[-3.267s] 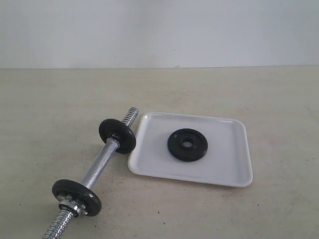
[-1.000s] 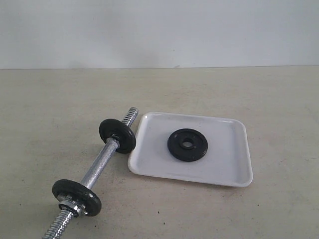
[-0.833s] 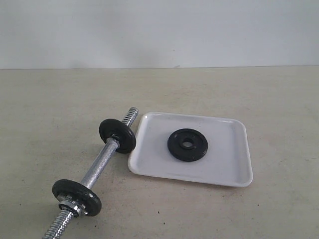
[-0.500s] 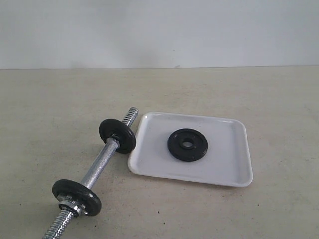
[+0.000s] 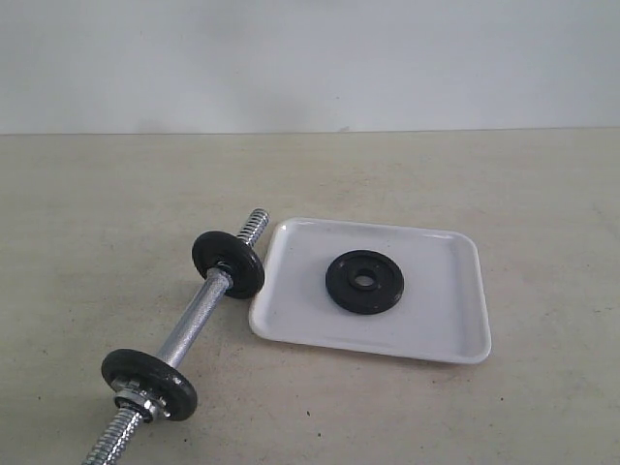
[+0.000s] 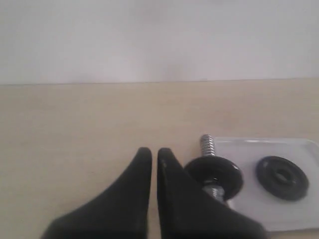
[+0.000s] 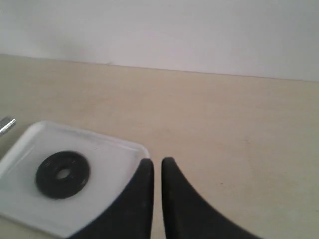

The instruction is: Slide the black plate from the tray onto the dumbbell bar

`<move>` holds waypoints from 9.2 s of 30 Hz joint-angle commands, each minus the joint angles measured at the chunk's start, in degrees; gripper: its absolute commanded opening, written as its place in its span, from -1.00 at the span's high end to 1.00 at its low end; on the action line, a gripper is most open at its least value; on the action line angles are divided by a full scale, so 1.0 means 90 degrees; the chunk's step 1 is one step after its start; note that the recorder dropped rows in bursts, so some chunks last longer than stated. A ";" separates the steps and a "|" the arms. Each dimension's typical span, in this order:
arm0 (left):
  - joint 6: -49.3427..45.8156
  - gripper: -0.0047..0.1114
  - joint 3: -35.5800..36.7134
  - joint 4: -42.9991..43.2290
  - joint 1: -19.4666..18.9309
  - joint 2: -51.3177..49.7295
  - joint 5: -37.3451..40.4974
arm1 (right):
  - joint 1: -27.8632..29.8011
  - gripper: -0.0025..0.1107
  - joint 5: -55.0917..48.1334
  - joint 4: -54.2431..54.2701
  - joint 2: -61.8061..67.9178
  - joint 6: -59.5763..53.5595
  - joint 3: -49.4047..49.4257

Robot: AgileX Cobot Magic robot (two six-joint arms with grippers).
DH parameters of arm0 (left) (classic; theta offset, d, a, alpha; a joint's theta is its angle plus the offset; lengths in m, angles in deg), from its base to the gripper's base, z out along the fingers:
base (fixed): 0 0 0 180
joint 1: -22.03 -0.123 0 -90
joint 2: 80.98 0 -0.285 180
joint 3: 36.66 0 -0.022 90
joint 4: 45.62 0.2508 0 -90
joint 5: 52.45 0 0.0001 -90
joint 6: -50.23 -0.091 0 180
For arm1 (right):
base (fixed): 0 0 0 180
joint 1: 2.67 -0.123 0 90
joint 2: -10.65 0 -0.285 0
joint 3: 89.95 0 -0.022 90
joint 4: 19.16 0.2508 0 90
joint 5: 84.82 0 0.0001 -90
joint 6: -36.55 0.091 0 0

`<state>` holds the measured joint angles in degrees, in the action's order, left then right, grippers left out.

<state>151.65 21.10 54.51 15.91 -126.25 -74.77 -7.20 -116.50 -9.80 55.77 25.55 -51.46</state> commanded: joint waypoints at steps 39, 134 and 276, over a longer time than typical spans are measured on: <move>-0.1163 0.84 -0.0529 -0.1056 -0.0003 0.0053 -0.0657 | -0.0004 0.89 0.0267 0.3073 0.0139 -0.3605 0.0026; -1.8395 -0.97 -0.1032 -1.9217 0.0971 -0.3013 0.6010 | -0.0004 0.89 0.0314 0.3719 0.0139 -0.3605 0.0026; -2.2445 0.84 -0.2811 -2.1947 0.2465 -0.8443 0.6149 | -0.0004 0.89 -0.0677 0.3704 0.0139 -0.3287 0.0026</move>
<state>-45.14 -5.18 -146.06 37.79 -201.97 -17.79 -7.20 -122.09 23.62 56.93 -3.80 -51.46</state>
